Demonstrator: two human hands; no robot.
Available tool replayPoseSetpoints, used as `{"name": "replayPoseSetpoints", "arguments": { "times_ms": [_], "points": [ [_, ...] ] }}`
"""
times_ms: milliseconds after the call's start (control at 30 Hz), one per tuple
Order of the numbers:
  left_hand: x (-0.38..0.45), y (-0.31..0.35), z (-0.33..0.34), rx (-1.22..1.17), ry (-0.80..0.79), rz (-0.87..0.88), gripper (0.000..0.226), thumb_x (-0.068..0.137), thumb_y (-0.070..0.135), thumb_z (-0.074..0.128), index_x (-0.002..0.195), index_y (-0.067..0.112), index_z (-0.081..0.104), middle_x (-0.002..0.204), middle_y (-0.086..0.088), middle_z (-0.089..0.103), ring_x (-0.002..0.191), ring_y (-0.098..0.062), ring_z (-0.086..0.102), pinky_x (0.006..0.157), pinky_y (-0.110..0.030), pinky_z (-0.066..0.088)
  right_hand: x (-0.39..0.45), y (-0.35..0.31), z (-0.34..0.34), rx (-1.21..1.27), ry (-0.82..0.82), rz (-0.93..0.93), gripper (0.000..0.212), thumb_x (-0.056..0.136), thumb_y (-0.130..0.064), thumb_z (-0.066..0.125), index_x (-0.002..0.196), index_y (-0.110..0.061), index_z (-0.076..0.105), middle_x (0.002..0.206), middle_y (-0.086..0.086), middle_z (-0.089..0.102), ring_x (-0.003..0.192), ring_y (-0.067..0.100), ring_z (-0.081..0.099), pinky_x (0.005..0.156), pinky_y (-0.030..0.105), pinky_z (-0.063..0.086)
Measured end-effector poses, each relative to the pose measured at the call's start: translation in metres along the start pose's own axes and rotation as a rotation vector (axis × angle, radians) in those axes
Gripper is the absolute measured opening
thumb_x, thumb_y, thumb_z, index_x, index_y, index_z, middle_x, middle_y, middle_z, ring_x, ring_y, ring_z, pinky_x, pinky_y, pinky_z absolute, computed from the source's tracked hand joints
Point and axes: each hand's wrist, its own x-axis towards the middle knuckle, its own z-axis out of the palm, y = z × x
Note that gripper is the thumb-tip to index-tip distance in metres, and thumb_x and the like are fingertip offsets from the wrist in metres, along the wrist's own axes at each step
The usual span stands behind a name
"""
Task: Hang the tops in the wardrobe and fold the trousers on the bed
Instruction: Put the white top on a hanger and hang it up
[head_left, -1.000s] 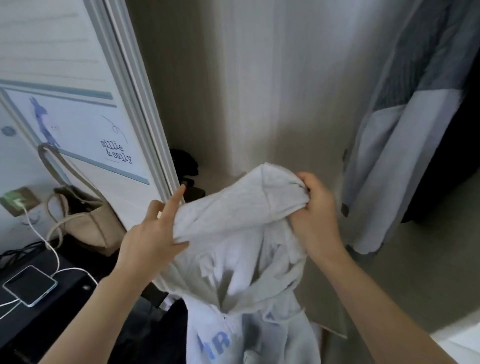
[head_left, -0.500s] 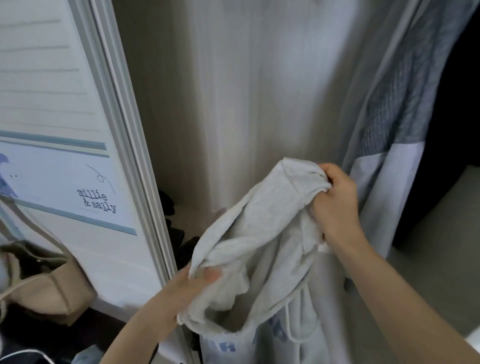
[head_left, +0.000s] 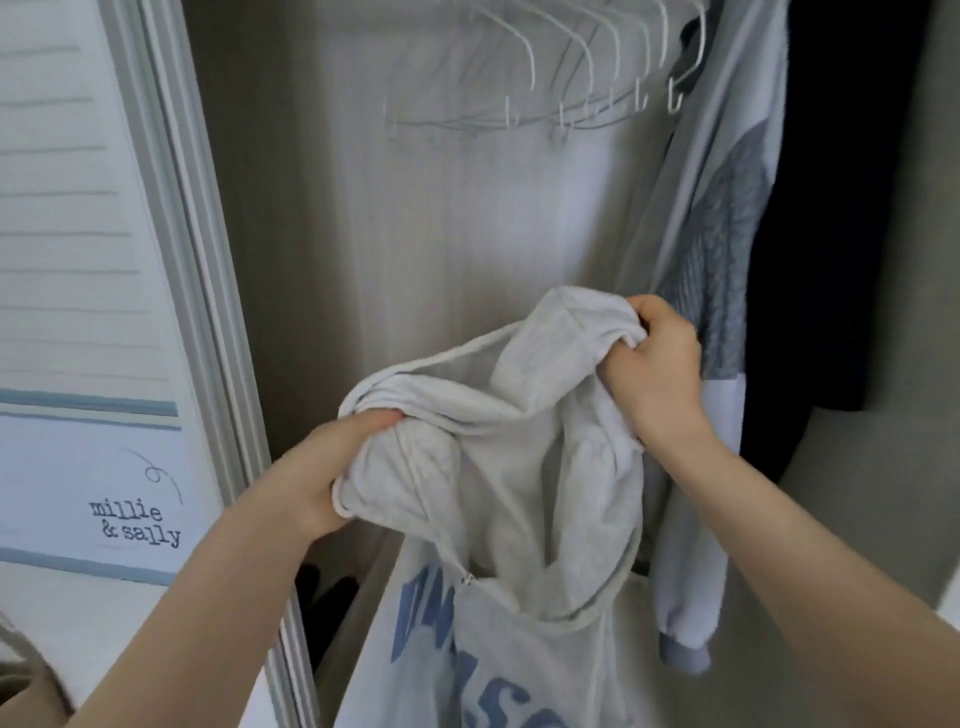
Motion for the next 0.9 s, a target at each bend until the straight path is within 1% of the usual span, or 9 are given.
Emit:
{"name": "replayPoseSetpoints", "arguments": {
  "times_ms": [100, 167, 300, 433, 567, 667, 733, 833, 900],
  "points": [
    [-0.002, 0.041, 0.018, -0.119, -0.099, 0.023, 0.025, 0.083, 0.017, 0.068, 0.104, 0.006, 0.076, 0.109, -0.015, 0.072, 0.095, -0.026, 0.071, 0.084, -0.040, 0.058, 0.014, -0.006, 0.005, -0.083, -0.056, -0.002, 0.019, 0.083, -0.012, 0.061, 0.101, -0.011, 0.055, 0.087, 0.001, 0.062, 0.080, 0.017, 0.056, 0.065, 0.023, 0.037],
    [-0.003, 0.065, 0.028, -0.125, -0.113, 0.060, 0.026, 0.089, 0.018, 0.060, 0.109, 0.009, 0.073, 0.106, -0.013, 0.073, 0.092, -0.028, 0.072, 0.089, -0.041, 0.053, 0.027, -0.007, 0.008, -0.198, -0.224, 0.041, 0.022, 0.085, -0.019, 0.061, 0.103, -0.014, 0.049, 0.094, 0.006, 0.062, 0.087, 0.022, 0.058, 0.069, 0.029, 0.040],
    [0.003, 0.096, 0.047, -0.107, -0.110, 0.153, 0.022, 0.091, 0.020, 0.059, 0.083, 0.010, 0.076, 0.080, -0.007, 0.074, 0.065, -0.017, 0.072, 0.061, -0.029, 0.060, 0.053, -0.017, 0.010, -0.539, -0.633, 0.005, 0.016, 0.089, -0.030, 0.058, 0.087, -0.016, 0.050, 0.102, 0.013, 0.064, 0.101, 0.032, 0.061, 0.069, 0.026, 0.038],
    [0.018, 0.116, 0.057, -0.122, -0.095, 0.215, 0.017, 0.096, 0.023, 0.055, 0.094, 0.011, 0.065, 0.089, -0.005, 0.067, 0.076, -0.016, 0.066, 0.063, -0.025, 0.057, 0.079, -0.050, -0.004, -0.644, -0.753, -0.022, 0.023, 0.080, -0.041, 0.063, 0.089, -0.019, 0.062, 0.092, 0.004, 0.066, 0.078, 0.021, 0.066, 0.066, 0.032, 0.057],
    [0.028, 0.131, 0.068, -0.075, -0.072, 0.229, 0.014, 0.095, 0.025, 0.059, 0.090, 0.012, 0.064, 0.087, -0.004, 0.065, 0.074, -0.015, 0.065, 0.061, -0.023, 0.056, 0.117, -0.088, -0.016, -0.679, -0.498, -0.183, 0.025, 0.072, -0.046, 0.053, 0.080, -0.026, 0.066, 0.091, -0.002, 0.069, 0.090, 0.024, 0.063, 0.084, 0.037, 0.053],
    [0.021, 0.142, 0.079, 0.069, -0.062, 0.250, 0.015, 0.094, 0.019, 0.061, 0.092, 0.004, 0.065, 0.077, -0.008, 0.071, 0.059, -0.016, 0.070, 0.051, -0.025, 0.056, 0.150, -0.115, -0.022, -0.588, -0.174, -0.345, 0.024, 0.084, -0.035, 0.043, 0.087, -0.020, 0.062, 0.086, 0.007, 0.069, 0.089, 0.033, 0.061, 0.076, 0.038, 0.051],
    [0.017, 0.148, 0.083, 0.216, -0.040, 0.287, 0.018, 0.093, 0.016, 0.063, 0.098, -0.001, 0.065, 0.076, -0.010, 0.073, 0.062, -0.017, 0.071, 0.055, -0.025, 0.057, 0.172, -0.127, -0.024, -0.685, 0.016, -0.486, 0.025, 0.094, -0.027, 0.038, 0.098, -0.012, 0.058, 0.090, 0.015, 0.066, 0.086, 0.039, 0.059, 0.065, 0.037, 0.043],
    [0.021, 0.153, 0.084, 0.558, 0.178, 0.445, 0.017, 0.090, 0.023, 0.069, 0.087, 0.008, 0.063, 0.069, -0.006, 0.069, 0.060, -0.014, 0.066, 0.053, -0.021, 0.052, 0.217, -0.132, -0.024, -0.775, 0.124, -0.556, 0.025, 0.096, -0.017, 0.038, 0.105, -0.003, 0.056, 0.098, 0.022, 0.063, 0.089, 0.042, 0.058, 0.065, 0.039, 0.043],
    [0.029, 0.156, 0.085, 0.765, 0.311, 0.558, 0.023, 0.088, 0.030, 0.070, 0.078, 0.013, 0.058, 0.072, -0.006, 0.065, 0.063, -0.016, 0.063, 0.055, -0.024, 0.049, 0.254, -0.128, -0.024, -0.754, 0.127, -0.489, 0.025, 0.094, -0.013, 0.040, 0.108, 0.000, 0.055, 0.107, 0.025, 0.061, 0.096, 0.043, 0.057, 0.072, 0.043, 0.047]
  ]
}}
